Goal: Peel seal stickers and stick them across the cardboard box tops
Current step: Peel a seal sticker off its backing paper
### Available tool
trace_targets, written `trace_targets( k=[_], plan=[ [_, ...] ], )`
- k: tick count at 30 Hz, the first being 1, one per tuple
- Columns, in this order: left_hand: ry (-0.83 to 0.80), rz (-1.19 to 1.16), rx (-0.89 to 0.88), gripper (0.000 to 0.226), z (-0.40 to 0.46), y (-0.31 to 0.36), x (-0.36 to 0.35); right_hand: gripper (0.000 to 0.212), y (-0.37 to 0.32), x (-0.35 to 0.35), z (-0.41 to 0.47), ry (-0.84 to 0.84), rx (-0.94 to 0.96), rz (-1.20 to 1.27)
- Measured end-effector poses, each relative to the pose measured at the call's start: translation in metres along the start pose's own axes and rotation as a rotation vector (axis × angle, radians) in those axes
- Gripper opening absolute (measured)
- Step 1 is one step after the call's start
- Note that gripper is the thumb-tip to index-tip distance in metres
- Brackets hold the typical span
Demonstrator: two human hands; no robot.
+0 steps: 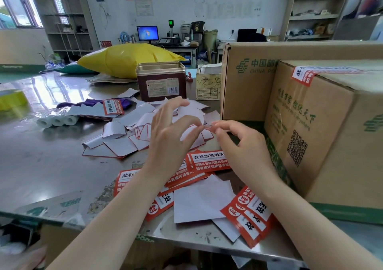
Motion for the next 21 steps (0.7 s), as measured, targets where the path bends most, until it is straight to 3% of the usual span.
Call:
trace_targets(
  k=[4, 11, 14, 19, 21],
  plan=[
    [0.001, 0.017, 0.017, 0.014, -0.001, -0.001, -0.003, 0.024, 0.001, 0.0, 0.001, -0.016, -0.015, 0.046],
    [0.001, 0.039, 0.003, 0.01, -0.001, -0.001, -0.009, 0.018, 0.014, 0.003, 0.006, -0.029, -0.155, 0.399],
    [0.068, -0.091, 0.058, 0.012, 0.0, -0.004, -0.001, 0.016, 0.02, 0.005, 0.007, -0.005, -0.206, 0.463],
    [0.047, -0.449, 0.383, 0.008, 0.001, -0.02, -0.001, 0.027, 0.022, 0.0, 0.007, -0.023, -0.188, 0.439],
    [0.058, -0.545, 0.441, 0.007, 0.0, -0.021, -0.001, 0.02, 0.023, 0.001, 0.007, -0.022, -0.187, 0.421]
  ],
)
Point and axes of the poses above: each hand's wrist, its own z-axis towards the middle knuckle, its own x-axis out of the back of the hand, y = z × x, the point moved 6 cm from there along z, towards the middle knuckle, and after that the axes turned 13 degrees about -z, right-handed, at the moved point
